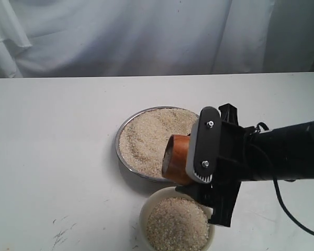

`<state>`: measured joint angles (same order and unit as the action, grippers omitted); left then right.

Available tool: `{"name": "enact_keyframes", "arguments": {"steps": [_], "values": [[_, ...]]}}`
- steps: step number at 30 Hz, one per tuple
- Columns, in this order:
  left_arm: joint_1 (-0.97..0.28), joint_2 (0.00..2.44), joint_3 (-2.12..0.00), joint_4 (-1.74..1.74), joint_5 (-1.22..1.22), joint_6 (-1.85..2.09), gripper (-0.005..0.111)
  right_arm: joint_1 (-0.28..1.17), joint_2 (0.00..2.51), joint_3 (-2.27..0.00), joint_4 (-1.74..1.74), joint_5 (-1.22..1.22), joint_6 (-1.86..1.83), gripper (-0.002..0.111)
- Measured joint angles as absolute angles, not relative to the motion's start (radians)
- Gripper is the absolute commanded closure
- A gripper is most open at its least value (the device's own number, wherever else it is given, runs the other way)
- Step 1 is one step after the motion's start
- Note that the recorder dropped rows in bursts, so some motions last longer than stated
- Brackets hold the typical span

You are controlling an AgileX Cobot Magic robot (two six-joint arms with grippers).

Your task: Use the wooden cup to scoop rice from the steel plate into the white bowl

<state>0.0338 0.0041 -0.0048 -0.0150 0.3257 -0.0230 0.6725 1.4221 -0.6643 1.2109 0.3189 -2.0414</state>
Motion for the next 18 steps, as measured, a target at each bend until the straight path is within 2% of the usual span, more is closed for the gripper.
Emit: {"name": "enact_keyframes", "arguments": {"steps": [12, 18], "values": [[0.034, 0.004, -0.005, -0.015, 0.326, -0.023, 0.107, 0.782, 1.404, -0.621, 1.163, 0.11, -2.034, 0.108], [0.034, 0.004, -0.005, -0.015, 0.326, -0.023, 0.107, 0.787, 1.404, -0.621, 1.148, 0.036, -2.036, 0.108]]}}
